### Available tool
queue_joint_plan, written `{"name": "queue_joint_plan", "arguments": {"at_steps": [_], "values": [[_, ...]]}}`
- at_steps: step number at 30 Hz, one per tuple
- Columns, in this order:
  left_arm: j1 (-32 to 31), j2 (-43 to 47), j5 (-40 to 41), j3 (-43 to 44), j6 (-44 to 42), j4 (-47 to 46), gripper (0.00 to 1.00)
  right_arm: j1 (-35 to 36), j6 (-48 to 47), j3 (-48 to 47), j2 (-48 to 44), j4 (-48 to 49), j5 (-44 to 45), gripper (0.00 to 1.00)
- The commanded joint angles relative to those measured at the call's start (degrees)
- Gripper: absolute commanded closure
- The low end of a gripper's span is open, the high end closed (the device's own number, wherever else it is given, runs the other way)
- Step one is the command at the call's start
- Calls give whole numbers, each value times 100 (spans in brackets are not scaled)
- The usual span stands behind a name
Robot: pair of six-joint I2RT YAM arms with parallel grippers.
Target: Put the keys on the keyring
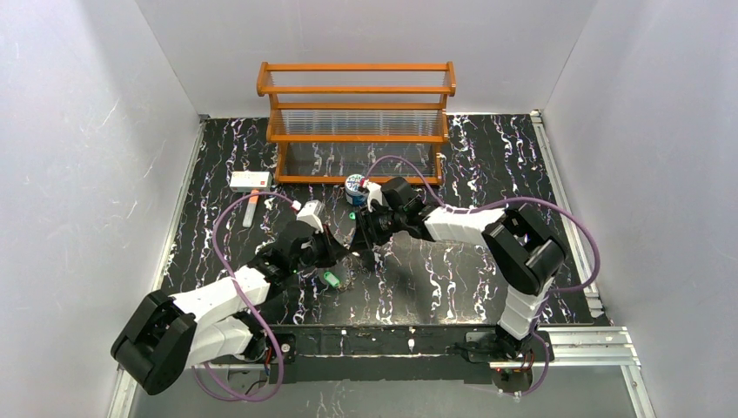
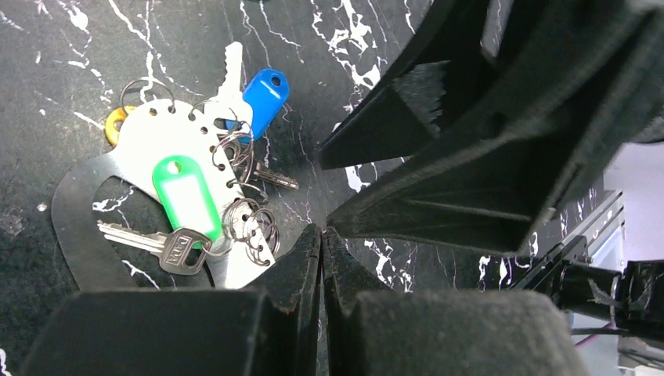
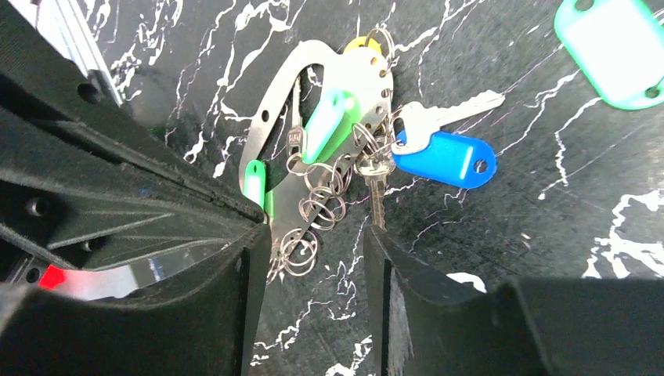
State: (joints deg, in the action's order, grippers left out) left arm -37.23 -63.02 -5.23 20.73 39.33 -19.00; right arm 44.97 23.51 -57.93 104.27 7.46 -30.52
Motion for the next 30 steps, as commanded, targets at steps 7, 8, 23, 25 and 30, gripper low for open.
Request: {"name": "queue_joint_plan", "arguments": {"at_steps": [7,8,23,25,30], "values": [[-12,282,1099,208,37,1096,98,549,-476,-114,-303,-518,1398,44],[-12,339,1223,185,30,1179,93,650,-438,-211,-249,-659,1562,45],[71,1240,2694,-160,203,2218,30,1356,19,-1085,643,-1685,2789,42],[80,1104,2549,-140,209,2167,30,1356,44,-1112,732,-1650,2757,42],[89,907,2334,-148,190,1964,34,1414,36,-1254,876,-1700,2669,49]]}}
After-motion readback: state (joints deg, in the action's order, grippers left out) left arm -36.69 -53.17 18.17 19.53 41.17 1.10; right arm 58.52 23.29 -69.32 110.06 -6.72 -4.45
